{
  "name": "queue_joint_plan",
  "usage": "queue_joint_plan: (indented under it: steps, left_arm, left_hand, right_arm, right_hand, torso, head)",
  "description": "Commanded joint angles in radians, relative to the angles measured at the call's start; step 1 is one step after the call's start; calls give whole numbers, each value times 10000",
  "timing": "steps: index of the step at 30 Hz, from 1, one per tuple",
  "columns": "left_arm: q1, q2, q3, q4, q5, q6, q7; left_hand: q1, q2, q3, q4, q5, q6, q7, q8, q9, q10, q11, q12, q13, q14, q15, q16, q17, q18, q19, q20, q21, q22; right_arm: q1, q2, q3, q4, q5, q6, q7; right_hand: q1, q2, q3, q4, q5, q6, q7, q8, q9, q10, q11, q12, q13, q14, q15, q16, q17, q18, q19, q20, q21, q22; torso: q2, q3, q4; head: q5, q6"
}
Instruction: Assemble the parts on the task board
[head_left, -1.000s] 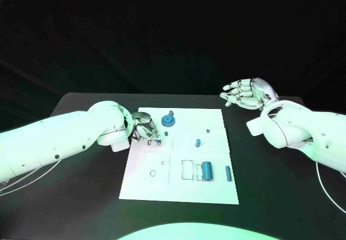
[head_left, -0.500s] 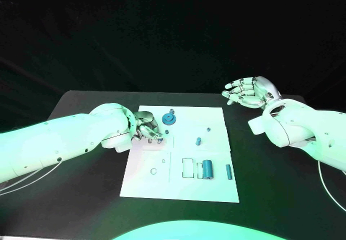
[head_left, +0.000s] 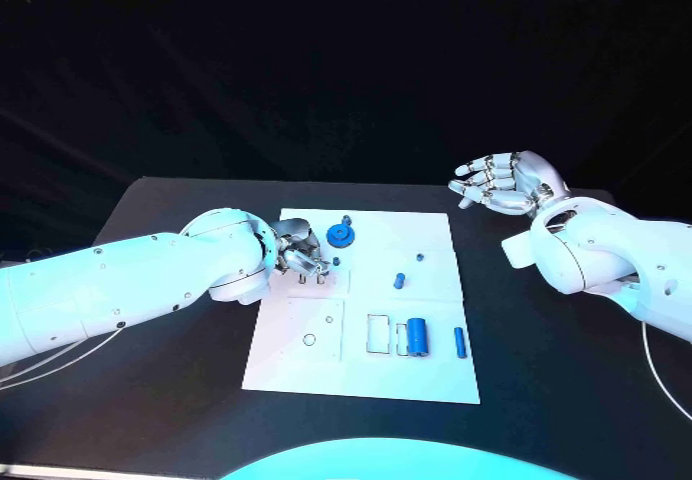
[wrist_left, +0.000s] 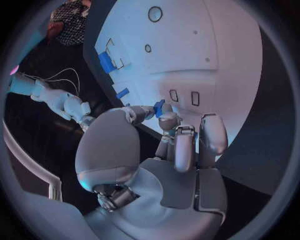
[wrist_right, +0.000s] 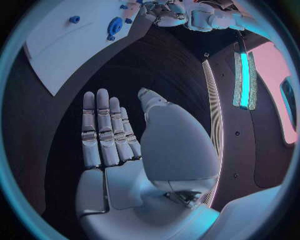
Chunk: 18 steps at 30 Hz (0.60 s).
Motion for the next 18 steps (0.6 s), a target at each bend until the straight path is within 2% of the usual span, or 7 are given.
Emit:
queue_joint_plan:
  steps: [1, 18]
  left_arm:
    - [-28, -26, -15, 69, -287, -357, -17]
    - [-178, -40, -78, -93, -283, -165, -34]
  left_hand:
    - [-104, 29, 2331, -2408, 40, 131, -81, 29, -10, 51, 8, 39, 5, 856, -65, 54, 2064, -207, 67, -5, 26, 8]
    - [-117, 34, 2352, -2418, 48, 139, -84, 31, -15, 54, 4, 36, -2, 860, -69, 58, 2075, -211, 80, -10, 35, 25]
  right_arm:
    - [-5, -12, 4, 21, -21, 132, 56]
    - [-14, -37, 4, 28, -21, 126, 59]
  right_hand:
    - [22, 41, 28, -8, 26, 39, 167, -55, -15, 58, 31, -60, -22, -31, 40, -66, -15, 118, -73, 16, -57, -21]
    - [6, 46, 23, -5, 25, 42, 169, -56, -19, 66, 33, -68, -42, -30, 42, -84, -21, 119, -74, 19, -67, -39]
  torso:
    - [4, 2, -6]
    - [13, 7, -19]
  head:
    - [11, -13]
    - [11, -69]
